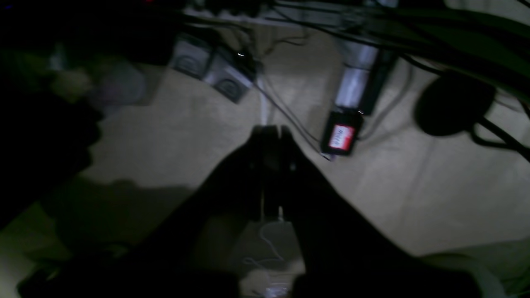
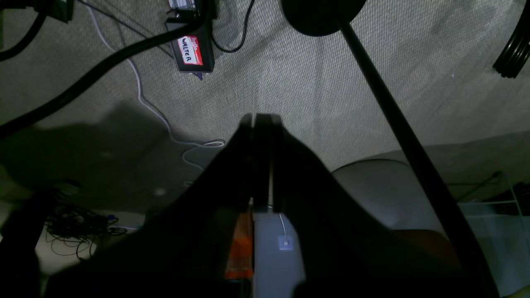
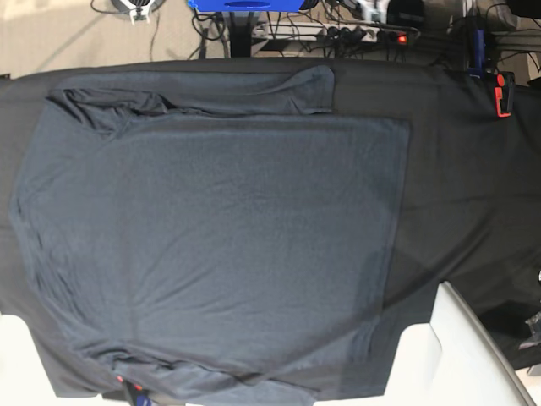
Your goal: Fold the T-shirt properly
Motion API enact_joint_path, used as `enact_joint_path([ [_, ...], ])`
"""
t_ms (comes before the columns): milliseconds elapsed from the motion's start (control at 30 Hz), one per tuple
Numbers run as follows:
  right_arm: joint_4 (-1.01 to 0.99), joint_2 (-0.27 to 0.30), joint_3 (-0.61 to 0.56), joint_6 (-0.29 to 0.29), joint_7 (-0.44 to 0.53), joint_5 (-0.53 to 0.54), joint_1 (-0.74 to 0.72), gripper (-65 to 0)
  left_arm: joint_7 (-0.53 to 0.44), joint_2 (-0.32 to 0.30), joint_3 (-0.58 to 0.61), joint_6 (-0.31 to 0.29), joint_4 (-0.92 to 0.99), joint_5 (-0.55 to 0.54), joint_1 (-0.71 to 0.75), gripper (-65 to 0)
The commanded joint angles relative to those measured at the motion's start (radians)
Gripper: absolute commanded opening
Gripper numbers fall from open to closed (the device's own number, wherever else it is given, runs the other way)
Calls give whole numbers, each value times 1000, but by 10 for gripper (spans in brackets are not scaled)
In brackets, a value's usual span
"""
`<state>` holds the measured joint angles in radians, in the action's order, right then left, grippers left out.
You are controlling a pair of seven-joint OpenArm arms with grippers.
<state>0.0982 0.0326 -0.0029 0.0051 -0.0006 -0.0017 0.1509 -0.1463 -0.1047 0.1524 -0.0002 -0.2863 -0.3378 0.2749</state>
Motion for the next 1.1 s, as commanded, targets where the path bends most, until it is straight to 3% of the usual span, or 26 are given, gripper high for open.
enact_joint_path([
  [0,-1,5,-1,-1,-5,-2,9,-645,-8,-13,0,6,-1,1,14,-650],
  [467,-2,5,-1,3,-5,-2,17,-648,-8,-22,2,6,-40,9,51,-650],
  [633,65,5,7,3,-3,2,65,-648,-8,-26,0,6,-107,197,100,-650],
  [767,165,3,5,3,-19,2,120,-650,-11,-25,-10,6,-112,230,122,-650],
  [867,294,3,4,3,-111,2,175,-650,-83,-31,-10,6,-159,230,163,-650],
  [1067,886,3,7,-3,-313,2,456,-650,-289,-59,-9,6,-356,231,326,-650],
])
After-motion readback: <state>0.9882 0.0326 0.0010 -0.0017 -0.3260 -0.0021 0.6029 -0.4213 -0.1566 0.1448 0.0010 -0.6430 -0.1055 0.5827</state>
